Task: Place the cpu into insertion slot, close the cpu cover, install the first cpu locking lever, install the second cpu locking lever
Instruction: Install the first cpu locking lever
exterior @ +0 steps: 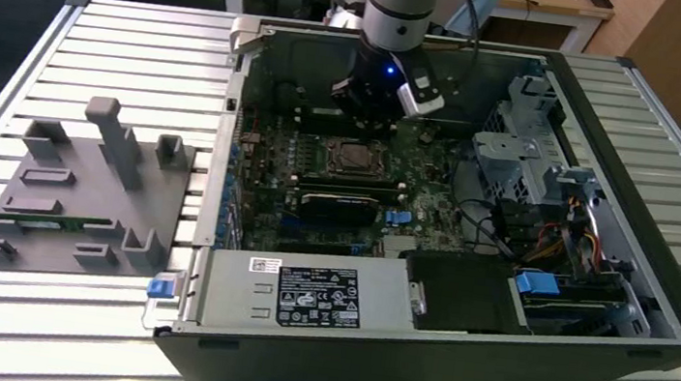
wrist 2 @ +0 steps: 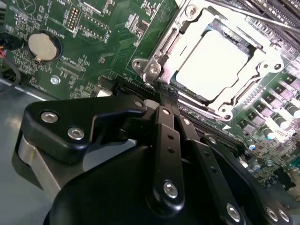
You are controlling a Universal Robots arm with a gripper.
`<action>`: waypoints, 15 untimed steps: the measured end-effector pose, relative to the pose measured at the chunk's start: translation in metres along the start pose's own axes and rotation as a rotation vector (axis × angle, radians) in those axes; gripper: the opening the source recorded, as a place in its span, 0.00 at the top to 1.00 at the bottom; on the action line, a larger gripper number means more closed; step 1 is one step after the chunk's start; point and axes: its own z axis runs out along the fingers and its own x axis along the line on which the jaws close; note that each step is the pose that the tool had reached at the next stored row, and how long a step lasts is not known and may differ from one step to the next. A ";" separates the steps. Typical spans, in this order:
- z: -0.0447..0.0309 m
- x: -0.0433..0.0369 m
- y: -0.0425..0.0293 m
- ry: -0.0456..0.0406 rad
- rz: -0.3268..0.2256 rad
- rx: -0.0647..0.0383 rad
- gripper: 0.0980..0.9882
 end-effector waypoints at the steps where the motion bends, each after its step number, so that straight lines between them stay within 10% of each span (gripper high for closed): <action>1: -0.0017 0.0000 0.0001 0.0000 0.000 0.000 0.99; 15: -0.0126 0.0001 -0.0027 0.0006 0.000 0.001 0.99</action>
